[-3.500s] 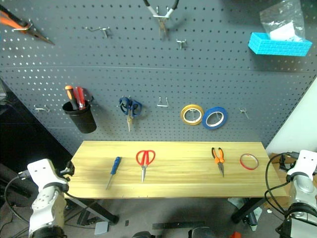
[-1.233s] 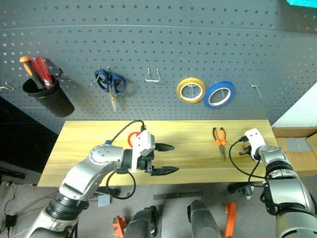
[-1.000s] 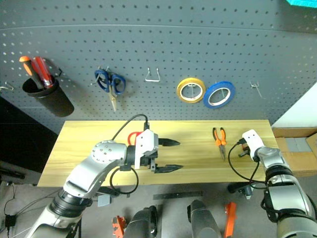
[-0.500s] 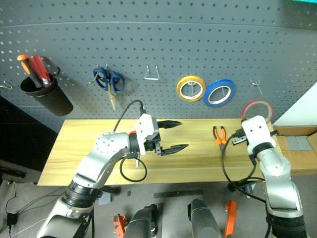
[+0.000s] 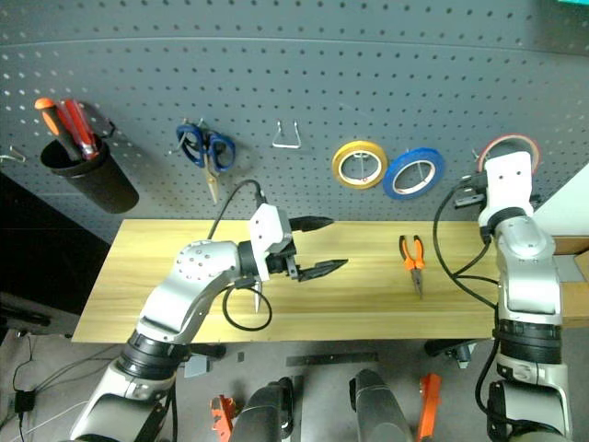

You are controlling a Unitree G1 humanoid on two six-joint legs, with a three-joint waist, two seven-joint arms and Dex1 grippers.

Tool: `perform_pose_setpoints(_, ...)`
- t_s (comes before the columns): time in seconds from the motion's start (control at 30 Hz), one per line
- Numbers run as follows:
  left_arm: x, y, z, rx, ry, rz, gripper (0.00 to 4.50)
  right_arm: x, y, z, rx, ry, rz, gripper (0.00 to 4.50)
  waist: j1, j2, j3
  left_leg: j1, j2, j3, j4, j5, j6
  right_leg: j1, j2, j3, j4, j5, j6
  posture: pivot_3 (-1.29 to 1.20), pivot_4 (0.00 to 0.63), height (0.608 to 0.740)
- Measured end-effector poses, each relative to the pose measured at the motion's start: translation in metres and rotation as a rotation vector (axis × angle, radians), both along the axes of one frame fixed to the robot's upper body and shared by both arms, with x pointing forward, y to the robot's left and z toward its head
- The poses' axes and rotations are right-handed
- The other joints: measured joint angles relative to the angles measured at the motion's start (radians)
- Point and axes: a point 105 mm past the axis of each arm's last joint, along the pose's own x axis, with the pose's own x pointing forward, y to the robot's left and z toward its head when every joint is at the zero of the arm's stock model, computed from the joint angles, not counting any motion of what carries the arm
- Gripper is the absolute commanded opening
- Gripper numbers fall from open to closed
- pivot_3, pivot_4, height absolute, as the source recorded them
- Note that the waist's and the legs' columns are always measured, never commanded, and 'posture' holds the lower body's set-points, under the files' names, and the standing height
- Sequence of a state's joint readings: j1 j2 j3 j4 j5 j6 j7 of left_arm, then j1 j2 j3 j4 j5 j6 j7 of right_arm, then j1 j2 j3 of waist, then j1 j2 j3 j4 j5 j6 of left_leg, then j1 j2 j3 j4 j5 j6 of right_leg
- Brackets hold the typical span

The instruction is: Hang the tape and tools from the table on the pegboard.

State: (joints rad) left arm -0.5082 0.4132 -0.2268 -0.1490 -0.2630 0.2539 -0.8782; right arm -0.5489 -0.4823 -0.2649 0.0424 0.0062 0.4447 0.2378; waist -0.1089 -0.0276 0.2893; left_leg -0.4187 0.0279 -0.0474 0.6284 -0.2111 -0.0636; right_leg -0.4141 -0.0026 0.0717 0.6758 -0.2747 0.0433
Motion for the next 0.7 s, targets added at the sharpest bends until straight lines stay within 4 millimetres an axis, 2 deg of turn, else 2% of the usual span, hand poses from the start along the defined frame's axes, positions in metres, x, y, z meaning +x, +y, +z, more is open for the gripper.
perform_pose_setpoints(0.17,0.000,-0.001,0.001,-0.008,0.000,-0.001,3.98,0.004,-0.002,-0.007,0.057,0.007,-0.002,0.03,0.000,0.000,0.000,0.000,0.000,0.000,0.000,0.000,0.000,-0.001,0.000,0.000,0.001,0.000,0.000,-0.13,0.273,0.740)
perform_pose_setpoints(0.3,0.001,0.001,0.002,-0.009,-0.002,0.003,3.98,0.001,0.004,-0.005,0.078,-0.014,0.018,0.03,0.000,0.000,0.000,0.000,0.000,0.000,0.000,0.000,0.000,-0.001,0.000,0.000,0.002,0.000,0.000,-0.15,0.273,0.740)
perform_pose_setpoints(0.4,0.002,0.003,0.004,-0.015,-0.006,0.013,3.98,0.000,0.007,-0.011,0.131,-0.013,0.022,0.03,0.000,0.000,0.000,0.000,0.000,0.000,0.001,0.000,0.000,-0.001,0.000,0.000,0.002,0.000,0.000,-0.15,0.273,0.740)
perform_pose_setpoints(0.53,0.002,0.003,0.004,-0.017,-0.006,0.011,3.98,-0.002,0.009,-0.014,0.174,-0.016,0.013,0.94,0.000,0.000,0.000,0.000,0.000,0.000,0.001,0.000,0.000,-0.001,0.000,0.000,0.002,0.000,0.000,-0.15,0.274,0.740)
perform_pose_setpoints(0.7,0.003,0.008,0.004,-0.006,-0.009,0.022,3.98,-0.021,0.032,-0.028,0.177,0.025,0.068,2.58,0.000,0.000,0.000,0.000,0.000,-0.001,0.000,0.000,0.000,-0.001,0.000,0.000,0.002,0.000,0.001,-0.14,0.276,0.740)
